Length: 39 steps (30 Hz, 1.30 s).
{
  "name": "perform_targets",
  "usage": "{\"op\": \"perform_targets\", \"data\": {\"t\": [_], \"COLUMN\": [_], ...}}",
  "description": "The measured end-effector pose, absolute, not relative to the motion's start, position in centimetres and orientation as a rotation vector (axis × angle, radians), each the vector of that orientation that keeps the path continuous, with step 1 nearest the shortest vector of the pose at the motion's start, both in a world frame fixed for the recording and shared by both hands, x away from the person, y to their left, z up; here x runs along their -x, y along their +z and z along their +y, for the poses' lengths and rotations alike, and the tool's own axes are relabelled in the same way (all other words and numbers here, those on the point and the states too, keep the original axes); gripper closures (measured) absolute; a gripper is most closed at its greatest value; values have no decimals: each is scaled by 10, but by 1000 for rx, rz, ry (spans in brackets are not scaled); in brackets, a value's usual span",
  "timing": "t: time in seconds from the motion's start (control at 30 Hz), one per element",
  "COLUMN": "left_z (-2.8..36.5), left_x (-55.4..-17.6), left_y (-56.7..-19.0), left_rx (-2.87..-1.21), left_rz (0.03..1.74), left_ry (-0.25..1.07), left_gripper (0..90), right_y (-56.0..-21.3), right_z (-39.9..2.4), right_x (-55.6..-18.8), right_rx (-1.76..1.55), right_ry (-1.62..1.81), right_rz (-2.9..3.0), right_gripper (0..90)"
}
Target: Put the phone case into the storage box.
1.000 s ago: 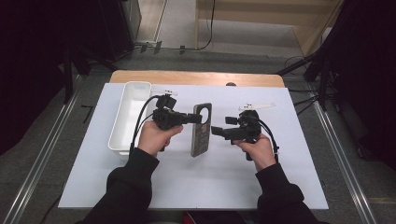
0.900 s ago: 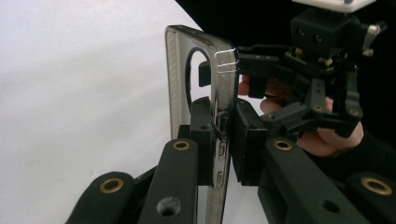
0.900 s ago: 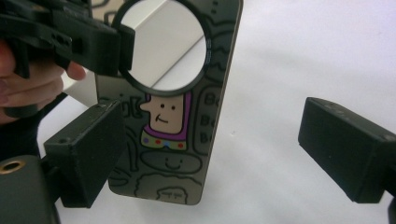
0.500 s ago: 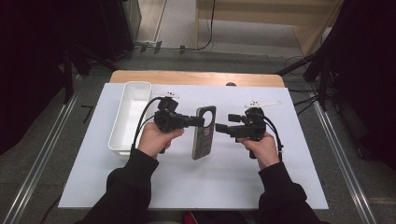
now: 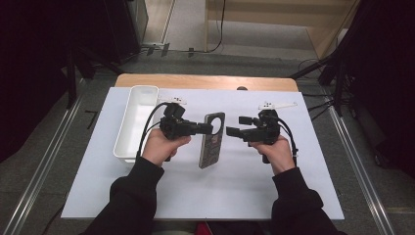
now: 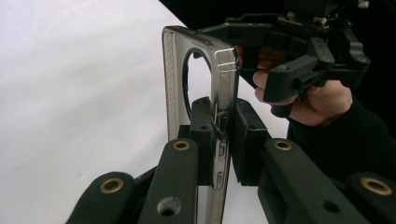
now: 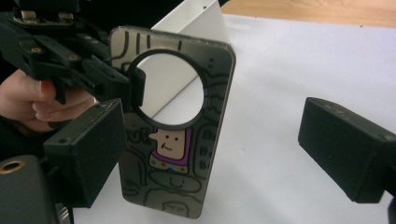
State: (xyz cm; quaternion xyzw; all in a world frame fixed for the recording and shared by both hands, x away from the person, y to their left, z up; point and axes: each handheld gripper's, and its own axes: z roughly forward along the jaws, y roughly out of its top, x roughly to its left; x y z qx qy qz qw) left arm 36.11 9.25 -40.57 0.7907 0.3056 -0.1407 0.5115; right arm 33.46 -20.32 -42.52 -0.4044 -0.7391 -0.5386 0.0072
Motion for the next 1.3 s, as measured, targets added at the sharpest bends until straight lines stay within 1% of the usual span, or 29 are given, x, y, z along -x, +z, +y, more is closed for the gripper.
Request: {"op": "perform_targets", "data": {"t": [0.23, 0.3, 0.47, 0.57, 0.63, 0.87, 0.93, 1.03, 1.3], "left_z": [91, 91, 88, 86, 86, 86, 85, 84, 84], "left_x": [-360, -360, -360, -359, -359, -358, -357, -356, -356], "left_y": [-407, -407, -408, -409, -409, -409, -409, -409, -409], "left_rx": [-1903, -1900, -1898, -1911, -1913, -1911, -1921, -1923, -1928], "left_rz": [685, 673, 637, 606, 592, 567, 561, 557, 541], "left_ry": [-371, -384, -418, -416, -421, -440, -434, -433, -442], "left_gripper": [799, 799, 799, 799, 799, 799, 799, 799, 800], "right_y": [-424, -424, -425, -426, -426, -428, -428, -429, -436], "right_z": [-201, -201, -201, -198, -197, -196, -196, -194, -191], "right_x": [-338, -338, -339, -338, -338, -337, -337, -337, -338], "right_rx": [1245, 1244, 1227, 1211, 1207, 1177, 1172, 1147, 1125], "right_ry": [-1676, -1681, -1690, -1674, -1680, -1698, -1703, -1699, -1699], "right_rz": [-2329, -2330, -2328, -2343, -2342, -2334, -2340, -2351, -2343], "right_gripper": [70, 136, 137, 141, 183, 255, 301, 347, 436]}}
